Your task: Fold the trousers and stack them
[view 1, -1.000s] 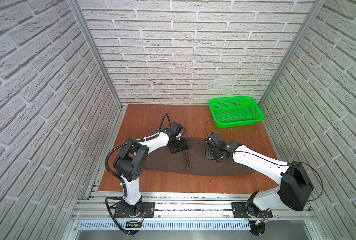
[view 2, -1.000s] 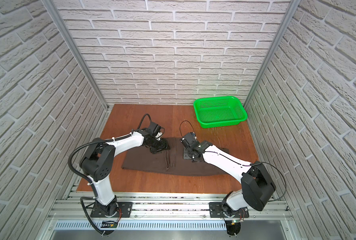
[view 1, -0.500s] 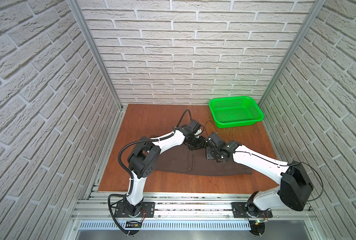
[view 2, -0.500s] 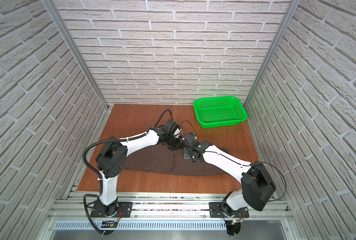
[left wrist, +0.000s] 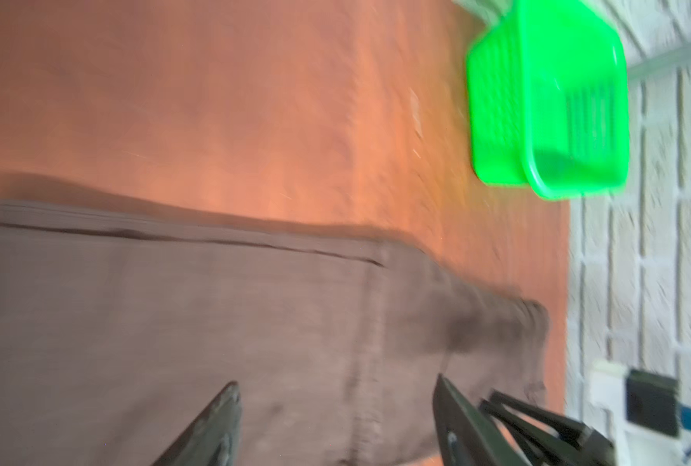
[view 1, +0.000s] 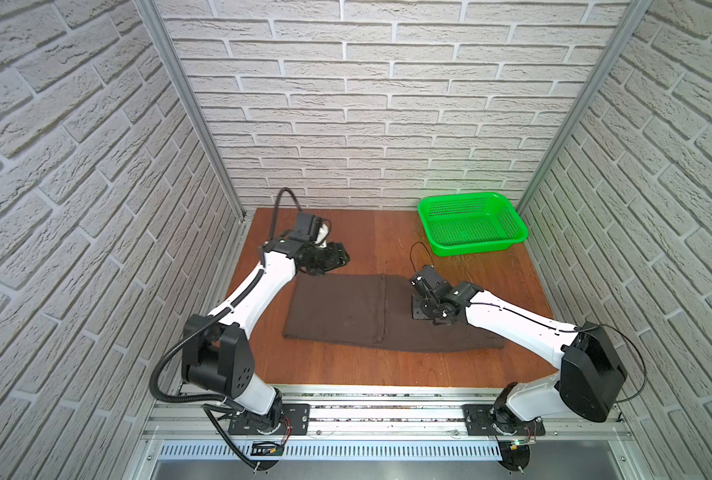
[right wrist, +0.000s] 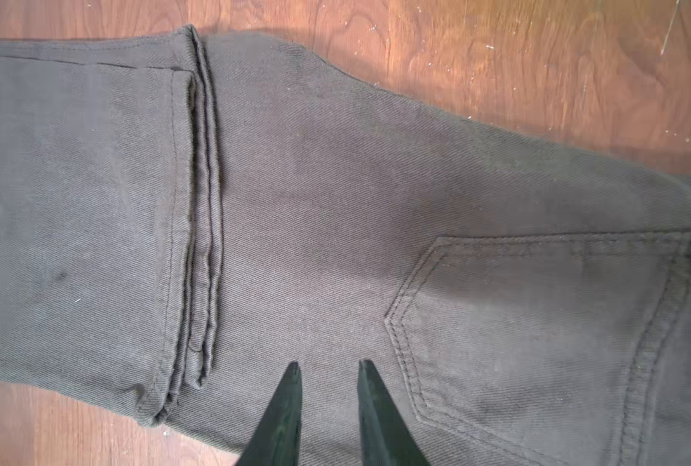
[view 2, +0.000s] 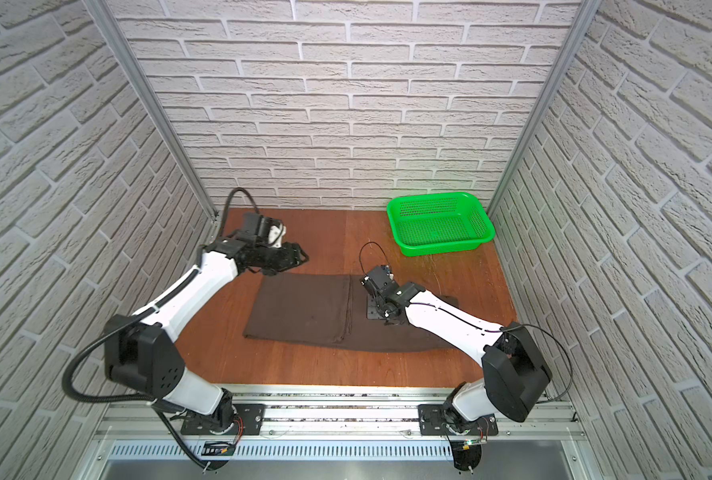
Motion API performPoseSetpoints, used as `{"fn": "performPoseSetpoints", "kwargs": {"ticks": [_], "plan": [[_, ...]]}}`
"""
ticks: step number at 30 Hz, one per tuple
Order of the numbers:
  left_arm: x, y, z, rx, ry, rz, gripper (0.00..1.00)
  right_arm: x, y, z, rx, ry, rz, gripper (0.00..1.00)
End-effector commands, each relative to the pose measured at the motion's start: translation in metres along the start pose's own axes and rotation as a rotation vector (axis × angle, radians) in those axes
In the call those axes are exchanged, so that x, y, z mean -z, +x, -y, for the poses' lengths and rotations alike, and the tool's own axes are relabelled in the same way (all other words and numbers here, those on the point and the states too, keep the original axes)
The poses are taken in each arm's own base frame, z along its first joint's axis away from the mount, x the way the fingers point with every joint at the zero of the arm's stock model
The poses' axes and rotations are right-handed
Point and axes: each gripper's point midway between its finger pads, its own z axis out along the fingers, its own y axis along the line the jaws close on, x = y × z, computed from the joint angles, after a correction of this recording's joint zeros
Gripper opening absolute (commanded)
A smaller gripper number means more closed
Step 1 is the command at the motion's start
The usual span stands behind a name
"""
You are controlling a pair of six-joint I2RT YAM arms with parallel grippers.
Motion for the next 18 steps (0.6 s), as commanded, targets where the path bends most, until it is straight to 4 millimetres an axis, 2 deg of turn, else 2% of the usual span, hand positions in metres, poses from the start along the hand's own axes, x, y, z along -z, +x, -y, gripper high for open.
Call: {"fn": "performPoseSetpoints", "kwargs": {"ticks": [1,4,8,18], "plan": [[0.002,0.018,-0.058,-0.016,-0.125,-0.069,0.75,0.000,-0.001,-0.004,-0.004,-0.018,0.016,0.27],[0.002,0.021,-0.090,0.015,-0.162,-0.093,0.74,-0.003,0.000,-0.005,-0.001,-0.017,0.010,0.27],[-0.005,0.035,-0.120,0.041,-0.169,-0.167,0.73,-0.004,0.001,-0.004,0.004,-0.016,0.006,0.27],[-0.023,0.063,-0.156,0.116,-0.088,-0.303,0.66,-0.008,0.004,-0.003,0.015,-0.013,-0.003,0.27]]}}
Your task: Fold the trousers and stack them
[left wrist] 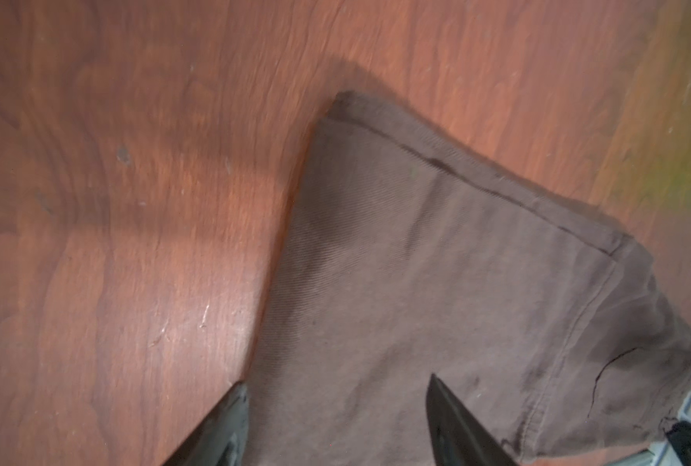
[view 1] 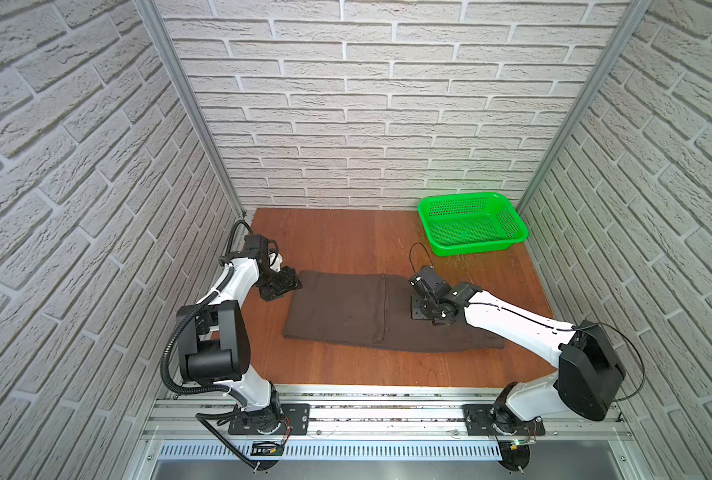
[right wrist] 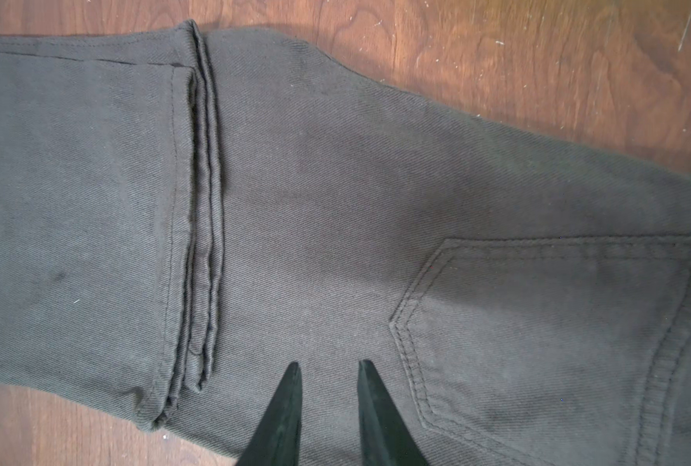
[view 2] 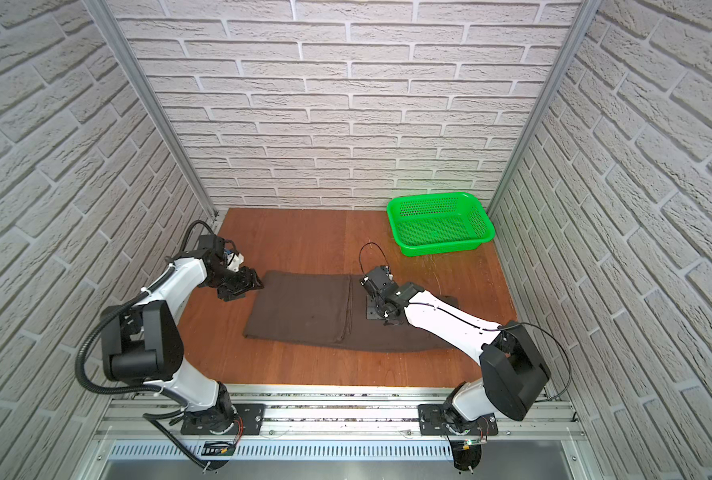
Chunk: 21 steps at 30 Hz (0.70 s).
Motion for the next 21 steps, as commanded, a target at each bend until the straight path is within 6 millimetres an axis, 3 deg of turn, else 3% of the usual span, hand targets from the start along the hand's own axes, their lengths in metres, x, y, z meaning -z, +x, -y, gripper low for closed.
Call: {"fn": "performPoseSetpoints", "kwargs": {"ticks": [1,9,16,21], "plan": [[-0.010,0.017,-0.006,-0.015,0.056,-0.075,0.65,-0.005,0.005,-0.001,0.015,-0.005,-0.005,0.27],[-0.030,0.030,-0.012,0.013,0.150,-0.167,0.64,-0.007,0.008,0.000,0.015,-0.002,-0.011,0.27],[-0.040,0.036,-0.021,0.024,0.123,-0.205,0.65,-0.007,0.009,0.002,0.018,0.005,-0.017,0.27],[-0.043,0.044,-0.024,0.026,0.111,-0.246,0.60,-0.006,0.008,0.004,0.017,0.010,-0.012,0.27]]}}
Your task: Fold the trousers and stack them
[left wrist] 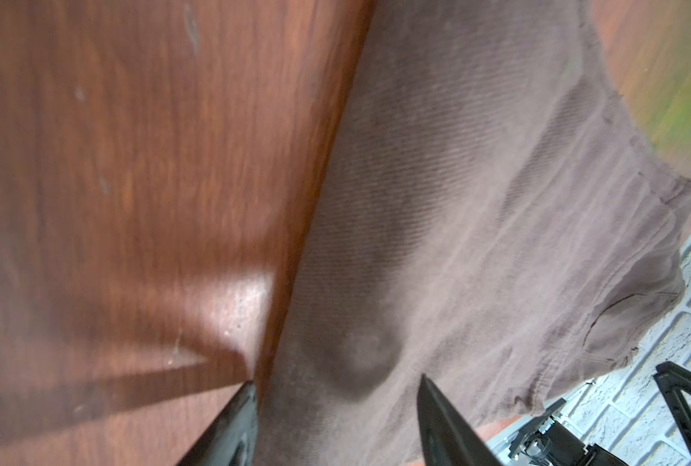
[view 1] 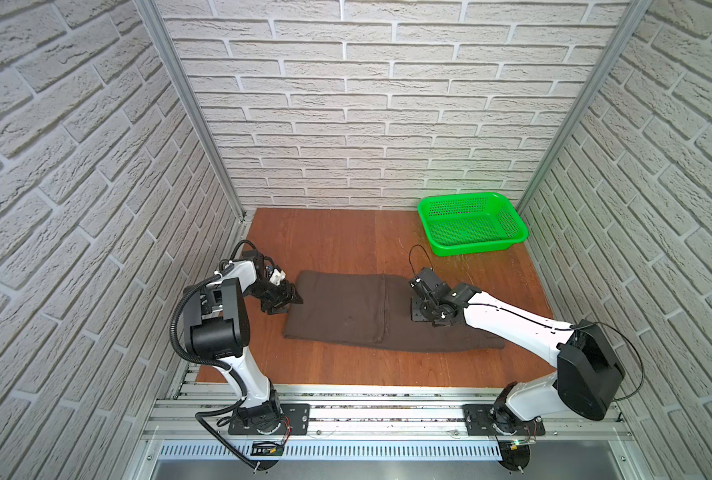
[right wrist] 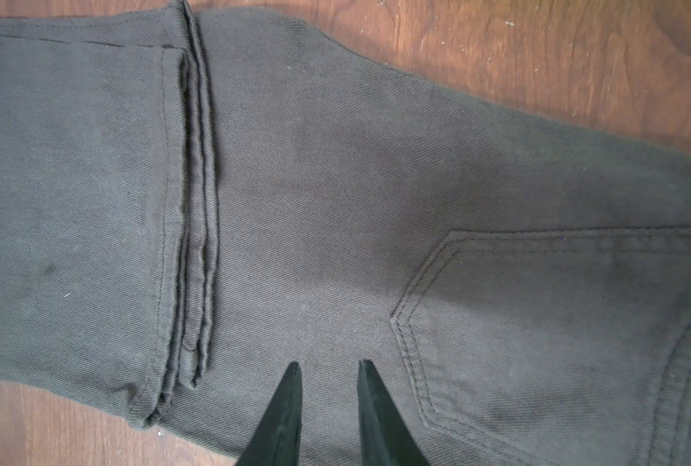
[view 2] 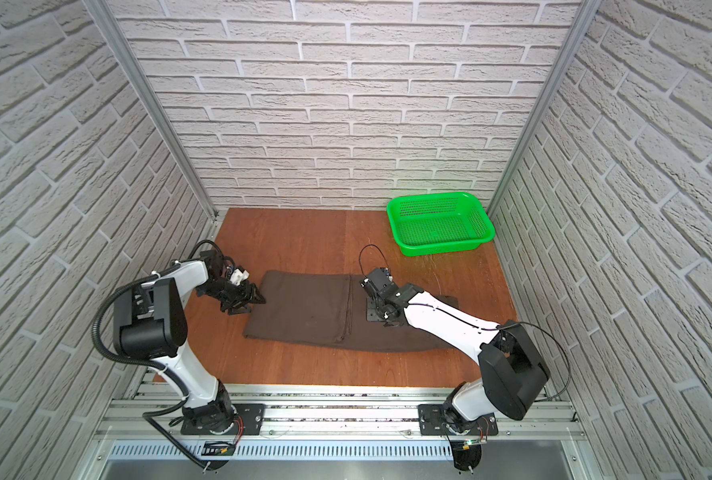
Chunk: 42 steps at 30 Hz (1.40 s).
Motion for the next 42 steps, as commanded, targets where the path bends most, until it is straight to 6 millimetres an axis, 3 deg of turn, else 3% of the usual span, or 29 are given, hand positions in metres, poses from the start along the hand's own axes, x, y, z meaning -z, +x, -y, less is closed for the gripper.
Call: {"fn": "performPoseSetpoints", "kwargs": {"ticks": [1,7,11,16,18,24,28,30,34,38,42], "plan": [[-0.006,0.014,-0.003,0.001,-0.001,-0.067,0.59,-0.002,0.003,0.003,0.013,0.012,0.004,0.27],[-0.013,0.020,0.000,-0.024,-0.013,-0.110,0.54,-0.004,0.004,0.001,0.007,0.006,-0.003,0.27],[-0.016,0.022,0.003,-0.035,-0.012,-0.122,0.44,-0.005,0.005,0.001,0.005,0.008,-0.006,0.27],[-0.004,0.014,0.010,-0.072,-0.020,-0.066,0.08,-0.005,0.004,0.001,-0.014,0.008,-0.009,0.27],[0.005,0.009,0.013,-0.092,-0.032,-0.021,0.00,-0.006,0.003,-0.001,-0.026,0.004,-0.009,0.27],[0.052,-0.015,-0.003,-0.076,-0.162,0.159,0.00,-0.008,-0.010,0.008,-0.100,0.005,-0.013,0.27],[0.090,-0.022,-0.027,-0.025,-0.282,0.255,0.00,0.001,-0.031,0.029,-0.146,0.025,0.025,0.27],[0.100,-0.021,-0.034,-0.015,-0.320,0.265,0.00,0.005,-0.038,0.041,-0.169,0.038,0.039,0.28],[0.104,-0.020,-0.038,-0.025,-0.355,0.267,0.00,0.005,-0.047,0.067,-0.223,0.072,0.045,0.31],[0.100,-0.022,-0.039,-0.024,-0.349,0.274,0.00,-0.005,-0.049,0.078,-0.262,0.043,0.037,0.32],[0.100,-0.025,-0.038,-0.026,-0.340,0.288,0.00,-0.021,-0.050,0.073,-0.274,-0.036,0.016,0.20]]}}
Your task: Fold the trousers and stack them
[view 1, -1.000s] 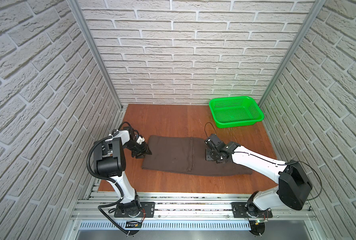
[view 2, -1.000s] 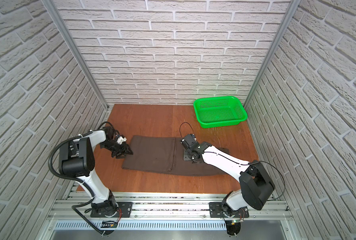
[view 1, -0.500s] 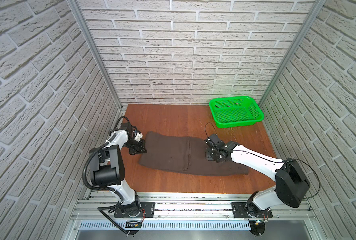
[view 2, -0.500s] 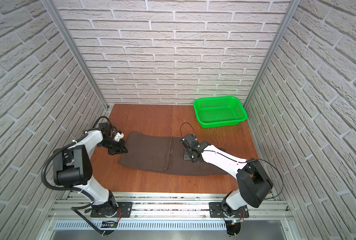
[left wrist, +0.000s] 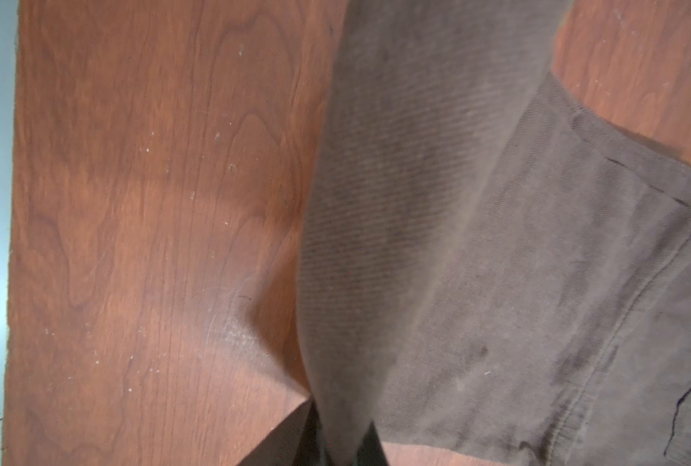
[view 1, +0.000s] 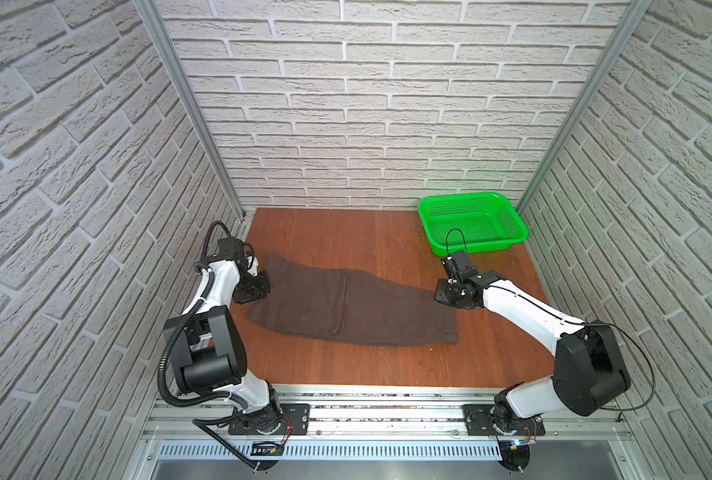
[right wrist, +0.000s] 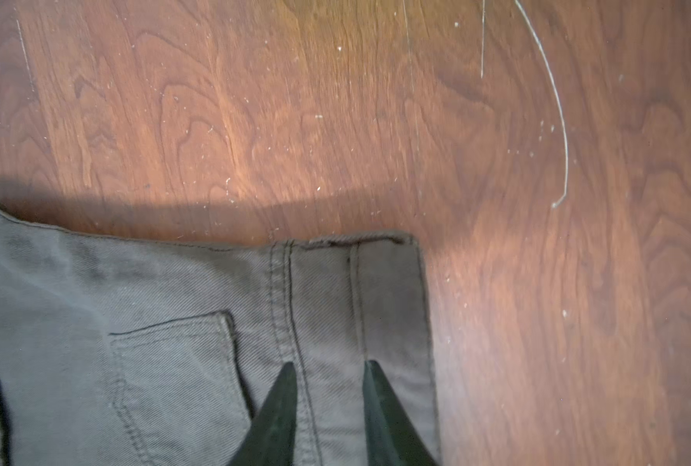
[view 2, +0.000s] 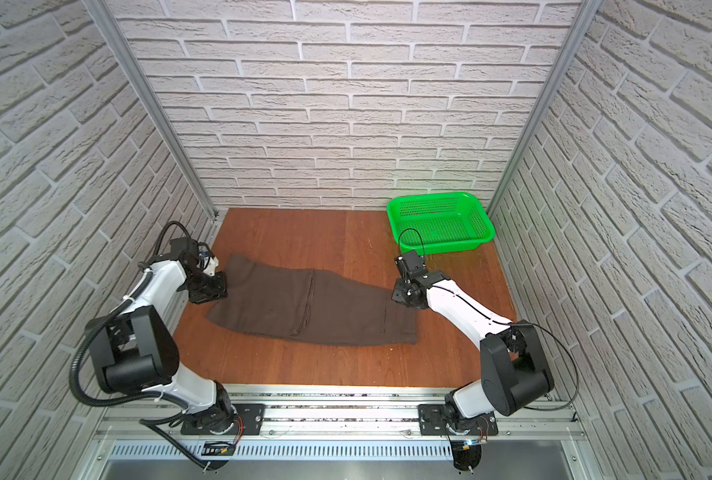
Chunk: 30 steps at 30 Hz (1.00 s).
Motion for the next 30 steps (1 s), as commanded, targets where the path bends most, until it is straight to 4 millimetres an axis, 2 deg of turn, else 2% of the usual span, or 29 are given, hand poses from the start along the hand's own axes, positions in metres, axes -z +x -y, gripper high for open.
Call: {"fn": "performPoseSetpoints", "kwargs": {"ticks": [1,4,12,16,22,30], "plan": [[0.004,-0.004,0.000,-0.007,-0.003,0.026,0.00,-0.013,0.002,-0.010,0.004,-0.081,-0.028,0.14],[0.009,-0.007,0.003,-0.008,0.011,0.043,0.00,-0.031,0.010,-0.004,-0.012,-0.058,-0.070,0.06],[0.035,-0.014,0.014,-0.041,0.045,0.117,0.00,-0.080,0.033,0.031,-0.076,0.067,-0.160,0.06],[0.046,-0.015,0.011,-0.054,0.016,0.139,0.00,-0.092,0.038,0.032,-0.099,0.060,-0.182,0.06],[0.057,-0.017,-0.001,-0.057,-0.051,0.158,0.00,-0.090,0.034,0.032,-0.097,0.070,-0.176,0.08],[0.077,-0.029,-0.009,-0.060,-0.103,0.215,0.00,-0.065,0.024,0.027,-0.050,0.039,-0.139,0.19]]}}
